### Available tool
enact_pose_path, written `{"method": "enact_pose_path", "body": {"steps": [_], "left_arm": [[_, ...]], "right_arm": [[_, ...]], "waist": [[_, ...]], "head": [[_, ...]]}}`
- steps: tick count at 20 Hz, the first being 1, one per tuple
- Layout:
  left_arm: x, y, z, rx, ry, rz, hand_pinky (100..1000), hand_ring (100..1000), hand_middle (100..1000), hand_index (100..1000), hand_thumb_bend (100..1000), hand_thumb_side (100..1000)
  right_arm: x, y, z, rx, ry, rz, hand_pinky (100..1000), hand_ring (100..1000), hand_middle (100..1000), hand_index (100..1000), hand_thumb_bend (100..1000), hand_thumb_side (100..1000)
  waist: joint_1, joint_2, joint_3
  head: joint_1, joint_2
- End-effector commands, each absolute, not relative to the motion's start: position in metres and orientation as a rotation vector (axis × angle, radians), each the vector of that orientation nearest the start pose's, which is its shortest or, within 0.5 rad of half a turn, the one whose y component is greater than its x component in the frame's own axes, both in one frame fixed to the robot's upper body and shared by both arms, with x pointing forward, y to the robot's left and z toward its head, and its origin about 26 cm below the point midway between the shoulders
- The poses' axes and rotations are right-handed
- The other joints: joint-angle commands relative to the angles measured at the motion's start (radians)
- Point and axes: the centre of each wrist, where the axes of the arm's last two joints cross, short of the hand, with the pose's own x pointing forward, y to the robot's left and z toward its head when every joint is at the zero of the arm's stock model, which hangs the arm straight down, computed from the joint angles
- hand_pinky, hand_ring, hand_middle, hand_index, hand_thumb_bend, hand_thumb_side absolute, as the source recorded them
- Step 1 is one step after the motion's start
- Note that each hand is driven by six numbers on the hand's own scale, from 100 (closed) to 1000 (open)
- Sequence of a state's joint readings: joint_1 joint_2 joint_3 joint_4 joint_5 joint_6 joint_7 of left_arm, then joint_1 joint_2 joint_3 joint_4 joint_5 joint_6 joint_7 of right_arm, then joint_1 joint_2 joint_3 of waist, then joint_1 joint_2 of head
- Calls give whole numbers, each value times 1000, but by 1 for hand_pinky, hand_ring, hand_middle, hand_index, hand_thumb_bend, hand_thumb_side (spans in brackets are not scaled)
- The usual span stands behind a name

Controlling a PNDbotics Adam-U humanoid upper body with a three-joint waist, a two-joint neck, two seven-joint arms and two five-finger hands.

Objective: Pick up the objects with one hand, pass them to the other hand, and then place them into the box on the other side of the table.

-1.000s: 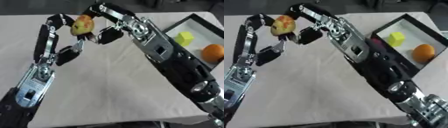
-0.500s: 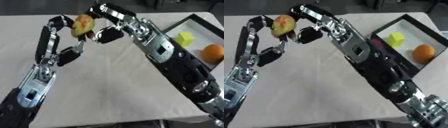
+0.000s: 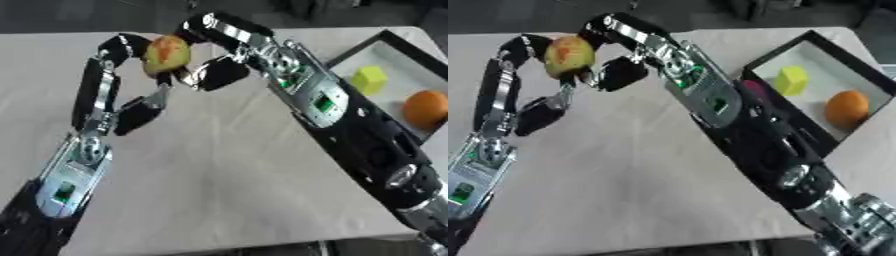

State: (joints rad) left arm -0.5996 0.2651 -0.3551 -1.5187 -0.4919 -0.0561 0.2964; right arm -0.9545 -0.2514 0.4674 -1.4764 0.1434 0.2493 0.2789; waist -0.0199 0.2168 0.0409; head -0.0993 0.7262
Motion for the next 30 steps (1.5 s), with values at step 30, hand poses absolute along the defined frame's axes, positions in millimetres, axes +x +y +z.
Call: {"method": "enact_pose_path", "body": {"steps": [30], "left_arm": [[376, 235, 154, 871, -2071, -529, 865, 667, 680, 794, 543, 560]], "right_arm": [[397, -249, 266, -399, -1906, 667, 962, 806, 583, 569, 171, 100]], "waist": [[16, -24, -30]], "head": [[-36, -19]]}}
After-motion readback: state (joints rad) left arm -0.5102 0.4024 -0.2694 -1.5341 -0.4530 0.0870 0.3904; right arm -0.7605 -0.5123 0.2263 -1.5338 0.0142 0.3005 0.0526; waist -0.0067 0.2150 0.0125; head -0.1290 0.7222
